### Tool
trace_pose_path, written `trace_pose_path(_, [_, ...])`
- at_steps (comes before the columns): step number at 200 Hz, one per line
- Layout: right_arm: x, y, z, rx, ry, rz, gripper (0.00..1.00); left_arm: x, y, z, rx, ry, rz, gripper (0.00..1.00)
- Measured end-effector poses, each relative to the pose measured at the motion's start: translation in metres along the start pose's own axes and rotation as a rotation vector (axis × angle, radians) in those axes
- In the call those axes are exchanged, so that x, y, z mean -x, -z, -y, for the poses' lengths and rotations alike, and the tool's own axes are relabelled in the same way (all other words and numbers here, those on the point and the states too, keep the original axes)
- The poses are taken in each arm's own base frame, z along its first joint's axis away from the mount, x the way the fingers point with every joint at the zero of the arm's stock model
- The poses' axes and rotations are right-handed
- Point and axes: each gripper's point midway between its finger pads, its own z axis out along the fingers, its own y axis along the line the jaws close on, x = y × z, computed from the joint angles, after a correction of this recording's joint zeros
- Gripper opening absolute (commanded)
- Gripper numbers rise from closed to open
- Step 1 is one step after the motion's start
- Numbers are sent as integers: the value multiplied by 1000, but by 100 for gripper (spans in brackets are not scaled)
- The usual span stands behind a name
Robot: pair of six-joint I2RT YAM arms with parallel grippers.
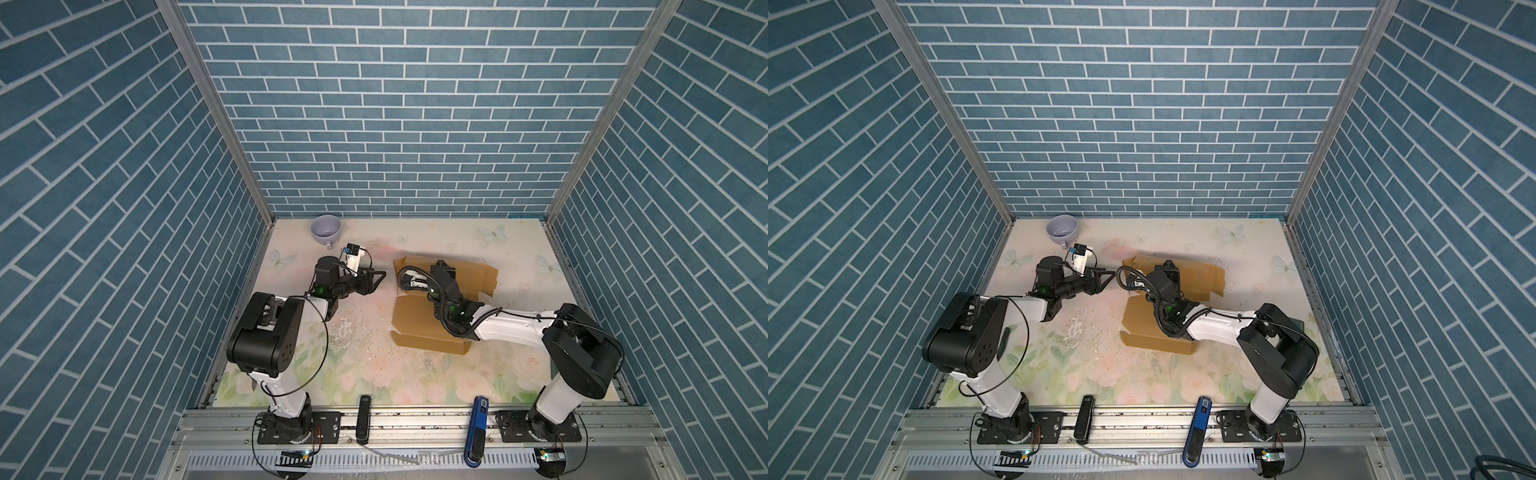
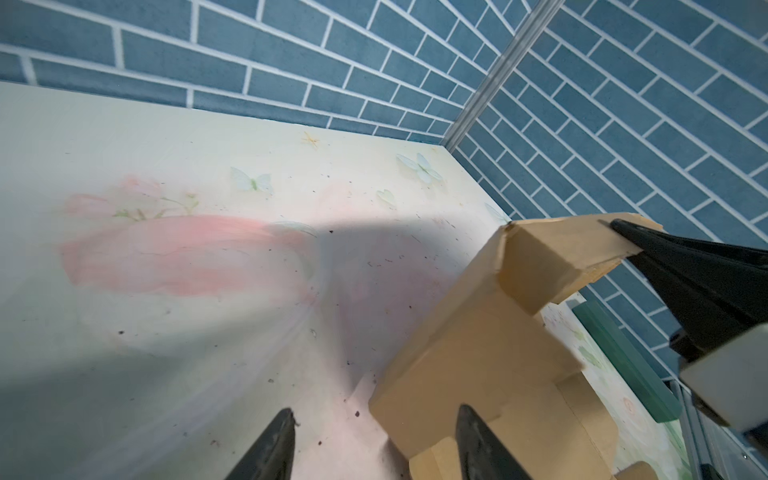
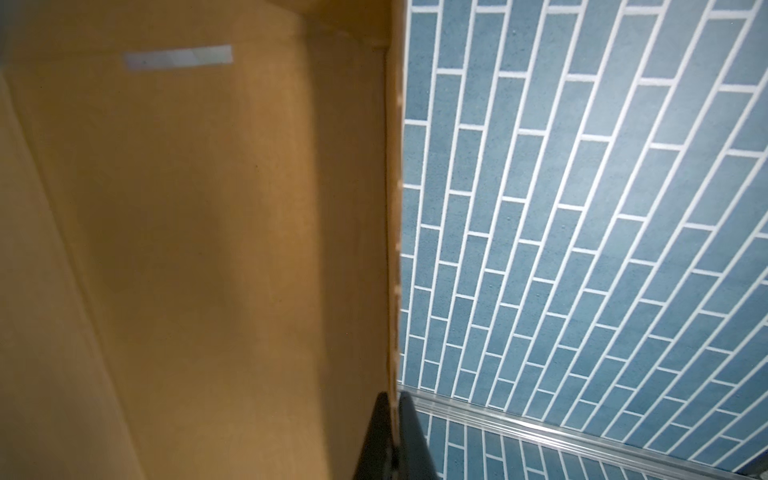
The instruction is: Fold the paper box
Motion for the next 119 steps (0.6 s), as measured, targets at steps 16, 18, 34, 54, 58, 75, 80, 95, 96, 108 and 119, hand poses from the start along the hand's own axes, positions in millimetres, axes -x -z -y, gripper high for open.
trace_pose_path(16, [0, 0, 2, -14, -6, 2, 0, -2, 0, -4, 6, 14, -1, 63])
trace_pose_path(18, [0, 0, 2, -16, -8, 2, 0, -2, 0, -4, 7, 16, -2, 63])
trace_pose_path(34, [-1, 1, 2, -25, -12, 3, 0, -4, -1, -5, 9, 24, -7, 64])
trace_pose_path(54, [-2, 1, 1, -31, -18, 4, 0, -8, -1, -8, 16, 34, -17, 64])
trace_pose_path(58, [-2, 2, 1, -32, -20, 3, 0, -8, -2, -9, 18, 36, -19, 64])
trace_pose_path(75, [-3, 2, -1, -33, -22, 4, 0, -13, -6, -13, 25, 53, -39, 64])
trace_pose_path(80, [-3, 2, -2, -33, -22, 4, 0, -14, -8, -15, 27, 57, -44, 64])
trace_pose_path(95, [-3, 2, -5, -30, -22, 2, 0, -15, -14, -18, 37, 63, -65, 64])
trace_pose_path(96, [-3, 2, -5, -30, -21, 2, 0, -15, -15, -18, 38, 61, -66, 63])
trace_pose_path(108, [-3, 1, -9, -24, -21, 1, 0, -14, -22, -17, 41, 51, -86, 64])
trace_pose_path(119, [-3, 1, -12, -20, -17, 0, 0, -12, -30, -10, 37, 30, -102, 64])
